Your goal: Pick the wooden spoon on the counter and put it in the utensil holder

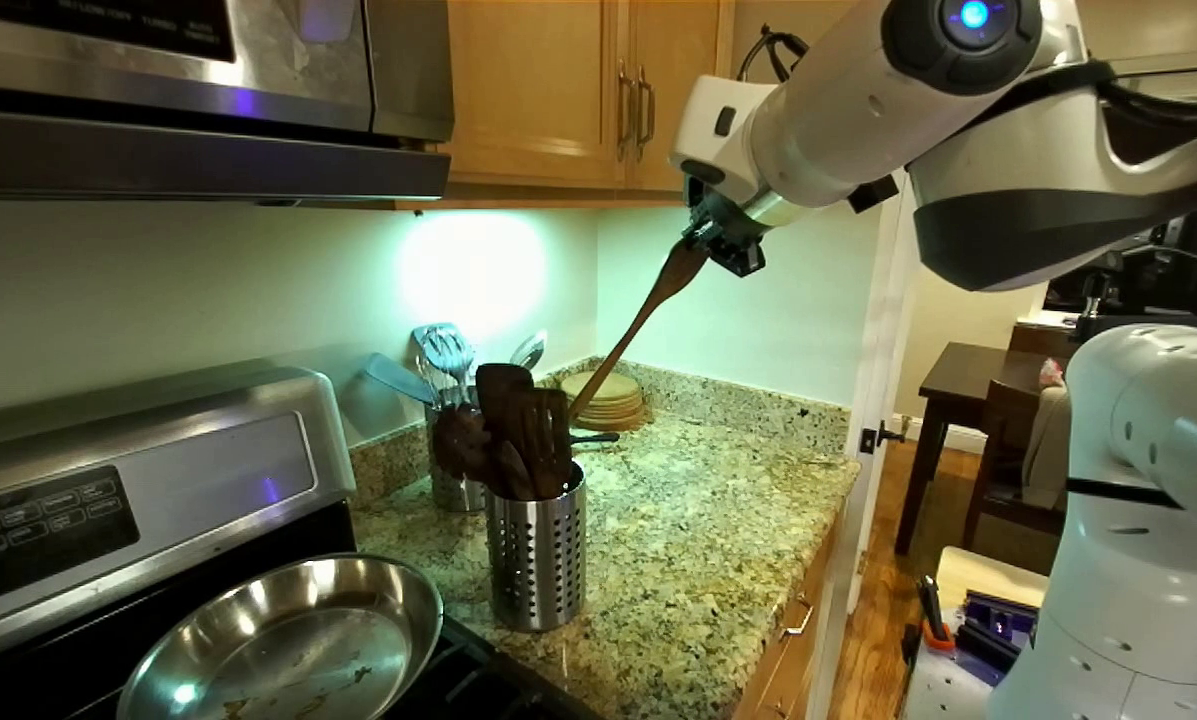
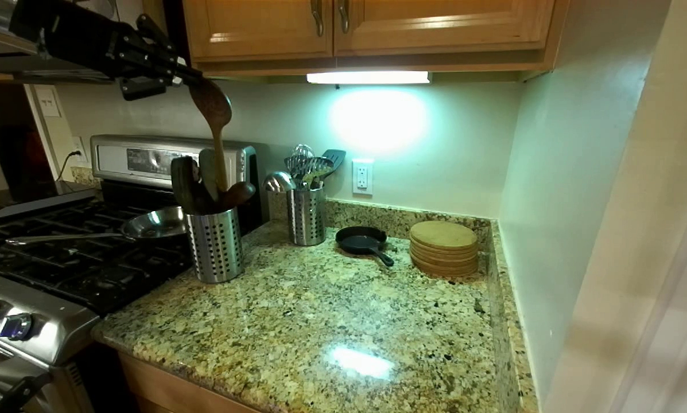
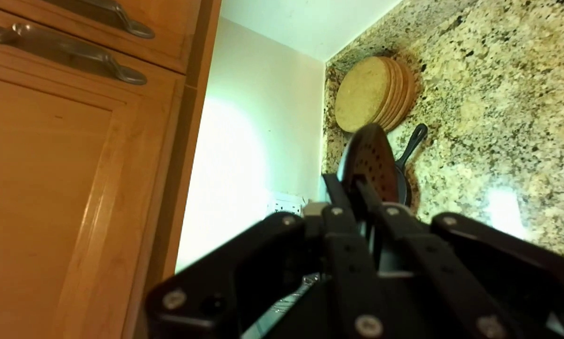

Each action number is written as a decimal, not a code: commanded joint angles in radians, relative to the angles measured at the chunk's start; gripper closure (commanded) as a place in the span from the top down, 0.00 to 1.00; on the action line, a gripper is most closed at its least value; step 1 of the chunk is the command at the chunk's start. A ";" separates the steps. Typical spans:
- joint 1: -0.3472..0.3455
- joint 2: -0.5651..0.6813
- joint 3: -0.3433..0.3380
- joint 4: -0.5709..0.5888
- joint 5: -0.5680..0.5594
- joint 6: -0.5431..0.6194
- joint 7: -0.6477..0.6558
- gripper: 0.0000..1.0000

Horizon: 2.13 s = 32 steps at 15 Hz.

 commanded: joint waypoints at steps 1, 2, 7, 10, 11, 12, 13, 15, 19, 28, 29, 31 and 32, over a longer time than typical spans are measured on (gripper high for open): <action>0.032 0.025 -0.018 -0.007 -0.033 0.017 -0.020 0.05; 0.036 0.033 -0.017 -0.006 -0.034 0.017 -0.022 0.05; 0.054 0.076 -0.012 0.004 -0.035 0.040 -0.029 0.05; 0.058 0.111 -0.011 0.010 -0.043 0.059 -0.032 0.05; 0.056 0.129 -0.011 0.016 -0.048 0.068 -0.031 0.05; 0.056 0.141 -0.011 0.019 -0.053 0.076 -0.031 0.05; 0.053 0.157 -0.011 0.025 -0.058 0.085 -0.031 0.05; 0.051 0.189 -0.011 0.038 -0.064 0.101 -0.030 0.05; 0.046 0.260 -0.010 0.073 -0.081 0.138 -0.031 0.05; 0.039 0.396 0.000 0.157 -0.098 0.182 -0.037 0.05; 0.038 0.403 0.002 0.161 -0.097 0.181 -0.040 0.05; 0.037 0.416 0.004 0.165 -0.096 0.179 -0.047 0.05; 0.037 0.420 0.004 0.168 -0.094 0.178 -0.051 0.05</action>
